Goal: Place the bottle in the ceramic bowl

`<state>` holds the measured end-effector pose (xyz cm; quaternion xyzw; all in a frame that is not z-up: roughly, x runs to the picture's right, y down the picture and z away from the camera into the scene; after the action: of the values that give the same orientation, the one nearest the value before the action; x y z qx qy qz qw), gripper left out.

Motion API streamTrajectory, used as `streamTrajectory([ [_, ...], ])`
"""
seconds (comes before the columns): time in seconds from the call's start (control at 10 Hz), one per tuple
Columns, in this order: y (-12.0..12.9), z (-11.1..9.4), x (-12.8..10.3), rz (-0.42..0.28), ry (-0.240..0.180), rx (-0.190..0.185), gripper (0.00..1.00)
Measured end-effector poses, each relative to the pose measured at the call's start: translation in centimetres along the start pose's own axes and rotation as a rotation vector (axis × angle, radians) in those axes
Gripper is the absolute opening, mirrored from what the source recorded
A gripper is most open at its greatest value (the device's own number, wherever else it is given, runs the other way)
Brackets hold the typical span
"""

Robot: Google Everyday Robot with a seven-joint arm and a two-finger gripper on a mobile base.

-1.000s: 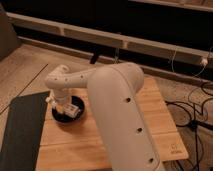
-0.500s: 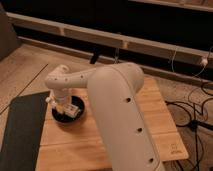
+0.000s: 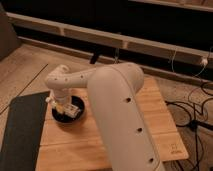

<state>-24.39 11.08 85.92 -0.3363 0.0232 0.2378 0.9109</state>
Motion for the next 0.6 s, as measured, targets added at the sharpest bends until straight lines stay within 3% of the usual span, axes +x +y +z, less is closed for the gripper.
streamTrajectory([
  [0.4, 0.00, 0.00, 0.00, 0.000, 0.000, 0.000, 0.01],
  [0.6, 0.00, 0.00, 0.00, 0.000, 0.000, 0.000, 0.14],
])
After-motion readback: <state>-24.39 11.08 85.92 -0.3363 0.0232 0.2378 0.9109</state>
